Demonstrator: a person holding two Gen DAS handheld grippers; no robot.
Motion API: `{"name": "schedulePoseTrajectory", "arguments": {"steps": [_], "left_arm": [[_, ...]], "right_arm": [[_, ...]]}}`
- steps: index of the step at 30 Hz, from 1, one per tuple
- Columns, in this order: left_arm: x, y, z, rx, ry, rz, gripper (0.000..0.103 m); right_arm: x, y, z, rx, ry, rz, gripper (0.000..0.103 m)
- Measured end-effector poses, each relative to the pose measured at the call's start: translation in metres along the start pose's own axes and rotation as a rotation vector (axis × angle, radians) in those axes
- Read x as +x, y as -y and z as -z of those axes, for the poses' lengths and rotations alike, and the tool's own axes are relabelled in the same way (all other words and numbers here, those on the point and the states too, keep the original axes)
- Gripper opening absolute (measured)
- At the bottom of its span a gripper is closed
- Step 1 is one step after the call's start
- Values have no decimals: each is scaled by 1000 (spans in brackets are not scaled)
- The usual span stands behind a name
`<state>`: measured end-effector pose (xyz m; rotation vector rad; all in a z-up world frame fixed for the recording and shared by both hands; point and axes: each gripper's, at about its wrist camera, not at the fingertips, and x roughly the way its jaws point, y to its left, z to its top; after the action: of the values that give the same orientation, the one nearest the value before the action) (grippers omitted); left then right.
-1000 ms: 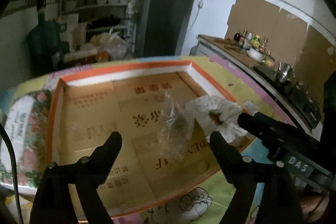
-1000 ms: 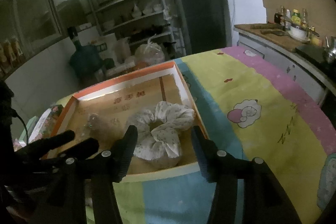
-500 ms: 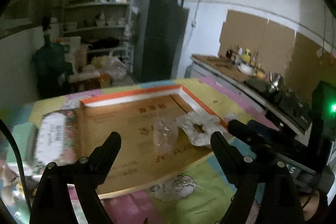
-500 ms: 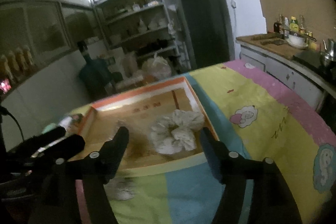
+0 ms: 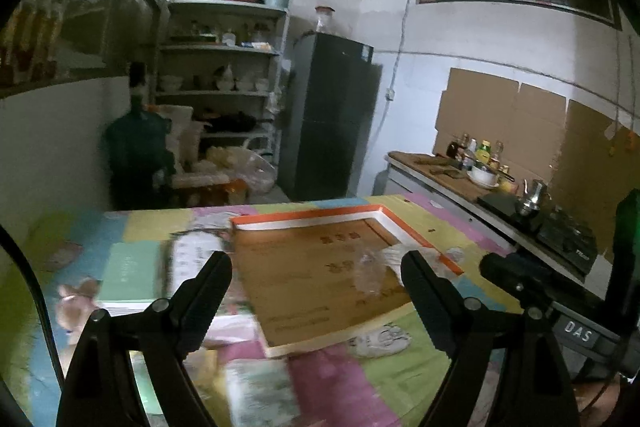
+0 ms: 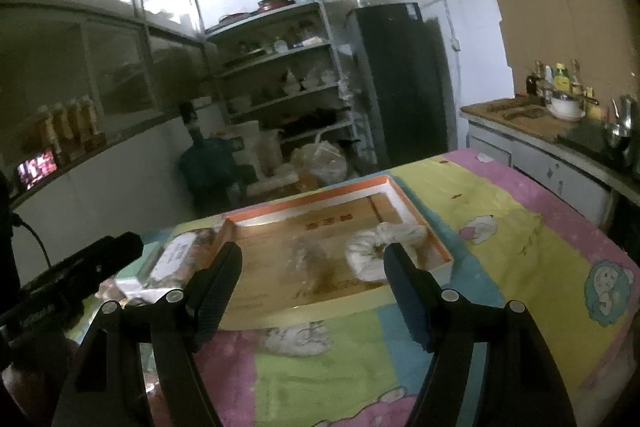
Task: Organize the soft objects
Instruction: 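Move both open grippers back over the remaining items on the quilt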
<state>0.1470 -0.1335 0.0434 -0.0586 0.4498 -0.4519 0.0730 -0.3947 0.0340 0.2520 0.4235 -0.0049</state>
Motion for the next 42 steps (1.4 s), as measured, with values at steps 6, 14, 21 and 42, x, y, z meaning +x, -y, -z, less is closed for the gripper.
{"name": "schedulePoseTrajectory", "arguments": {"steps": [6, 14, 21, 42], "left_arm": [[-30, -23, 6, 10, 45, -64, 87], [-70, -53, 20, 8, 89, -130, 87], [-91, -74, 44, -14, 73, -169, 87], [-93, -123, 123, -20, -43, -156, 87]], "right_arm": [[-19, -34, 11, -44, 36, -40, 78], [-35, -80, 29, -132, 80, -79, 78], [-34, -105, 50, -159, 47, -148, 78], [-5, -147, 119, -207, -66, -233, 78]]}}
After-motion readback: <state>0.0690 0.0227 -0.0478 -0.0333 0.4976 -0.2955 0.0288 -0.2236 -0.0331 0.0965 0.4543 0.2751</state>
